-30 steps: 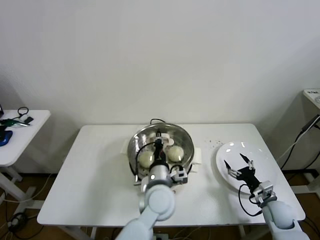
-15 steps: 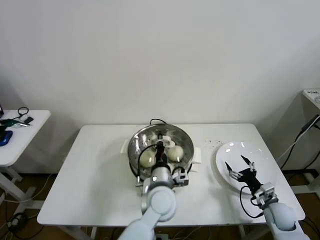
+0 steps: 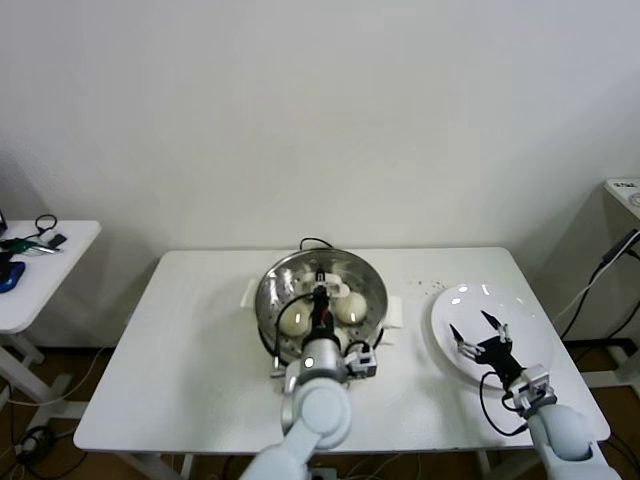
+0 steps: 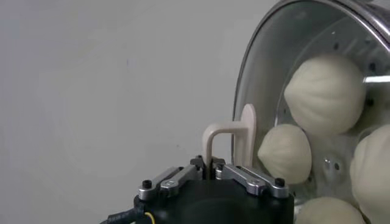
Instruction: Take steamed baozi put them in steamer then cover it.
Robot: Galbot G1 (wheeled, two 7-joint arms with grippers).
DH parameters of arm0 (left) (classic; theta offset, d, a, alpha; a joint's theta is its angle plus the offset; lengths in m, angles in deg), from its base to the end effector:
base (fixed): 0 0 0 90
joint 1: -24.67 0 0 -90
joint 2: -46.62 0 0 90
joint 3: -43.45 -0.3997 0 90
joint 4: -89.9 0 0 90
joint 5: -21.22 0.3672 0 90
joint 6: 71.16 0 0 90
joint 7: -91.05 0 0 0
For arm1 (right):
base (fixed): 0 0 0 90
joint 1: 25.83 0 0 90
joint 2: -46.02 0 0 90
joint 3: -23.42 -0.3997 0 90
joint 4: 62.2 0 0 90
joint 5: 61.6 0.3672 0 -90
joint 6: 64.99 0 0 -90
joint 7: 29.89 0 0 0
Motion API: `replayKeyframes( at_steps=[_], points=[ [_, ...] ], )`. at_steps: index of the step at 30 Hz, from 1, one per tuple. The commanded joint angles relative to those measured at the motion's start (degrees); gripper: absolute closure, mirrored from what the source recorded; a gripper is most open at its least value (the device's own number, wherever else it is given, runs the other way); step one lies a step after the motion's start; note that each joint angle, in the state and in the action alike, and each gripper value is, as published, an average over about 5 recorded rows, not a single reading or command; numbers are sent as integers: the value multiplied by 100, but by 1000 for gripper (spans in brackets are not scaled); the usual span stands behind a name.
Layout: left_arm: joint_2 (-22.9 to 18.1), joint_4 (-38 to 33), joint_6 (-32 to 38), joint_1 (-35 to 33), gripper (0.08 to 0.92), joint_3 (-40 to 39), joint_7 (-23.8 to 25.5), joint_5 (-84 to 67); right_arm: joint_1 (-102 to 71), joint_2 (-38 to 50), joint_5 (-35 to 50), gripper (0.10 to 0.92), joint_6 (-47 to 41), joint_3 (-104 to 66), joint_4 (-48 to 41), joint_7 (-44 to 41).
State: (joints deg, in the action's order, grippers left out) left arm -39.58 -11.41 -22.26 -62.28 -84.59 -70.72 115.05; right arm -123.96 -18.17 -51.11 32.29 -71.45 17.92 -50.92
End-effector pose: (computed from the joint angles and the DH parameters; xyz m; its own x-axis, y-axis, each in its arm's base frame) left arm 0.3014 -0.1997 -0.3261 -0.9964 -0.0501 0.0688 0.0679 0.0196 0.9975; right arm 0.2998 -0.2291 -0.4501 -0.9455 -0.2338 0.2268 -0.2819 0.9361 -0.2101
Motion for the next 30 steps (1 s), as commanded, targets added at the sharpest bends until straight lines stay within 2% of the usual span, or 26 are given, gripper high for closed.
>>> replayKeyframes(
  at_steps=[1, 10, 21, 24, 27, 30],
  points=[
    [37, -126, -37, -40, 797, -8, 37, -134, 16, -3, 155, 203, -123, 3, 51, 24],
    [434, -786, -204, -125, 539, -45, 54, -578, 19, 75, 169, 203, -198, 20, 92, 18],
    [909, -1755, -273, -549, 227, 34, -68, -1156, 33, 66, 136, 203, -242, 28, 76, 9],
    [1051, -2009, -250, -701, 186, 148, -127, -1316, 28, 72, 131, 203, -241, 22, 89, 6],
    [1252, -2298, -210, -897, 178, 391, -280, -1667, 16, 83, 133, 203, -239, 9, 109, -3],
    [1465, -2522, 36, -1142, 177, 857, -844, -2309, 3, 84, 137, 203, -235, -13, 121, -11]
  ],
)
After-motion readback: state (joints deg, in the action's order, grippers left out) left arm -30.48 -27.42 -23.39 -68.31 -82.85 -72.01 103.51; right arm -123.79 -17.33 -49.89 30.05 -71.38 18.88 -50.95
